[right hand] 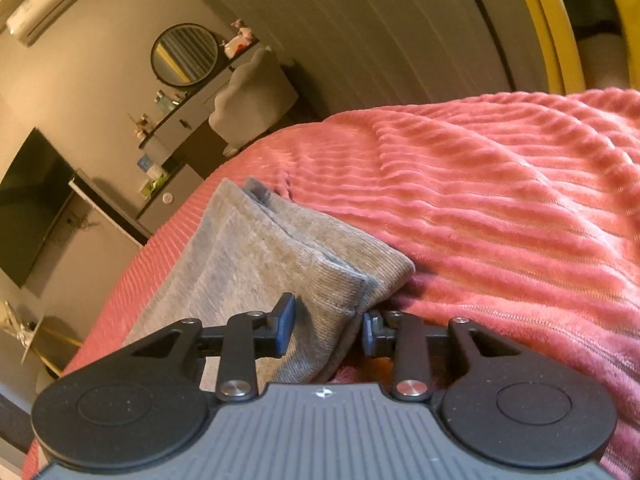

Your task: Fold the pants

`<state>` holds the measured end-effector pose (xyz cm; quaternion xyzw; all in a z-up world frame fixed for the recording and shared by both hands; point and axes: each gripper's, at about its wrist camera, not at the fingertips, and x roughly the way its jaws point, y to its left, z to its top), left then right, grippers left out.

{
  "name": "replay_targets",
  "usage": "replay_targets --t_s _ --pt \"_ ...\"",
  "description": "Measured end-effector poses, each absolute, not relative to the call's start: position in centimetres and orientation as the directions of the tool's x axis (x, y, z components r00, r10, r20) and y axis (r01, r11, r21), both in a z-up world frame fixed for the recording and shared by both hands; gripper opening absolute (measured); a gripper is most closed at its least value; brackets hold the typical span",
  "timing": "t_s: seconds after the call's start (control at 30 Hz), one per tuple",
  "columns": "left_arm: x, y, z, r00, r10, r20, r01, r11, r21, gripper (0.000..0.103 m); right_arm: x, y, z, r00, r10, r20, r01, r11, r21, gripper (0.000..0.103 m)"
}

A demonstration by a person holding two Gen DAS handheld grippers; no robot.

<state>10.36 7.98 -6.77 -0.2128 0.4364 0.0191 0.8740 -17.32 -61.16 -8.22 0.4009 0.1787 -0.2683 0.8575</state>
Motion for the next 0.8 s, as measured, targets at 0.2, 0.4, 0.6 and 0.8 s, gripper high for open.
replay_targets --t_s 0.2,0.4,0.6,0.8 --pt "10.4 7.8 -6.8 0.616 -0.147 -0.774 -0.21 0.916 -0.341 0.099 -17.8 -61.8 -8.3 0.803 -0.299 -0.515 0.592 0.492 0.638 0.03" --pt "10.4 7.7 -6.9 0.613 -0.144 -0.777 -0.209 0.918 -0.336 0.099 -18.7 -62.1 -8.8 0.818 -0.293 -0.495 0.575 0.411 0.707 0.021" --pt "10.5 7.5 -7.0 0.61 -0.139 -0.78 -0.205 0.923 -0.325 0.099 -18.9 -62.6 -9.4 0.831 -0.288 -0.476 0.555 0.36 0.75 0.023" --pt "10.6 7.6 -7.0 0.61 -0.14 -0.78 -0.203 0.924 -0.324 0.099 -18.5 -61.6 -8.6 0.807 -0.319 -0.497 0.589 0.387 0.709 0.014"
